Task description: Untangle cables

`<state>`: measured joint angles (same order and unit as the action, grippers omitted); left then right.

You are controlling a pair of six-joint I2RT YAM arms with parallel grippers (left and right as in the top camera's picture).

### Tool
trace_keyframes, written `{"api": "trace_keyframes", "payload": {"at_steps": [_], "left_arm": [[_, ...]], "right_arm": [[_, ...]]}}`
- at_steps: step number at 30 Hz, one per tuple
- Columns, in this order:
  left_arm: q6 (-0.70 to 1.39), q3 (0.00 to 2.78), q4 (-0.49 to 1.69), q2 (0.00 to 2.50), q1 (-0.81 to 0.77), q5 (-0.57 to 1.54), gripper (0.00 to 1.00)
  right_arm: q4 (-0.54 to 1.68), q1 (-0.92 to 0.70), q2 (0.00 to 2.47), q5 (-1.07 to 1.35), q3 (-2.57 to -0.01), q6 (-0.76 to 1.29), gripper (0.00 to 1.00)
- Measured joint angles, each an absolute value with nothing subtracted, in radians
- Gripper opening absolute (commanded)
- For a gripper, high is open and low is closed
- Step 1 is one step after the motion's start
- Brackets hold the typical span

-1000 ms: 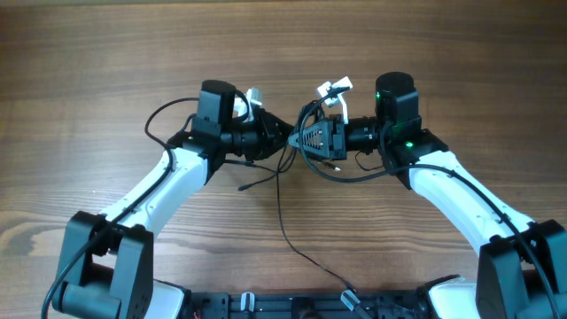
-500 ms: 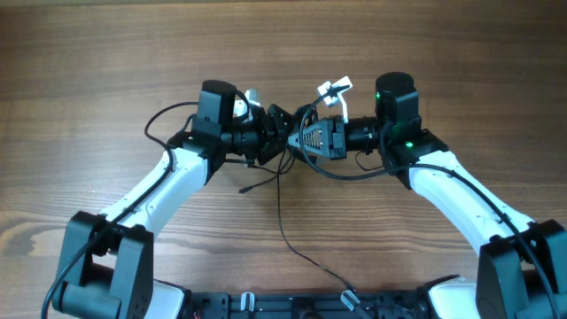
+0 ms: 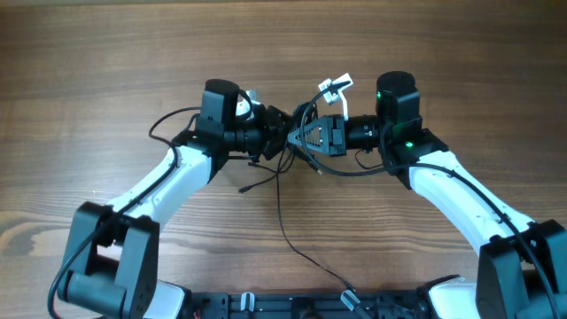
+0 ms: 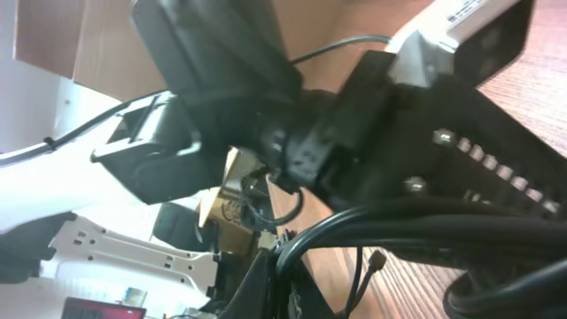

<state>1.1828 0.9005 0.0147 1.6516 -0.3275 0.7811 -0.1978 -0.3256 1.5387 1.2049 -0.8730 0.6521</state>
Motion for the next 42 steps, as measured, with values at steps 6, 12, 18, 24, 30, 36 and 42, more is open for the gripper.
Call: {"api": "trace_keyframes", "payload": {"at_steps": [6,12,18,24,30,36,42], "left_arm": [[1.202,0.9,-0.005,1.67,-0.326,0.766,0.04],[1.109,0.9,0.022,1.67,-0.269,0.76,0.04],[0.971,0.896,-0.025,1.674,-0.181,0.848,0.04],[0.817,0.894,-0.08,1.677,-0.175,0.922,0.04],[0.733,0.895,-0.084,1.677,-0.175,0.929,0.04],[0.704,0.895,-0.091,1.677,-0.177,0.938,0.04],[0.752,0.895,-0.096,1.677,-0.168,0.87,0.04]], "right_arm": [[-0.187,-0.324,1.539,1.195,-0.873,0.669,0.04],[0.02,-0.326,1.539,1.078,-0.874,0.498,0.04],[0.287,-0.328,1.539,0.822,-0.875,0.385,0.04],[0.337,-0.329,1.539,0.802,-0.875,0.365,0.04],[0.206,-0.325,1.539,0.962,-0.872,0.467,0.06],[-0.003,-0.321,1.539,1.036,-0.873,0.602,0.81],[0.026,-0.348,1.539,0.886,-0.872,0.535,1.0]]}}
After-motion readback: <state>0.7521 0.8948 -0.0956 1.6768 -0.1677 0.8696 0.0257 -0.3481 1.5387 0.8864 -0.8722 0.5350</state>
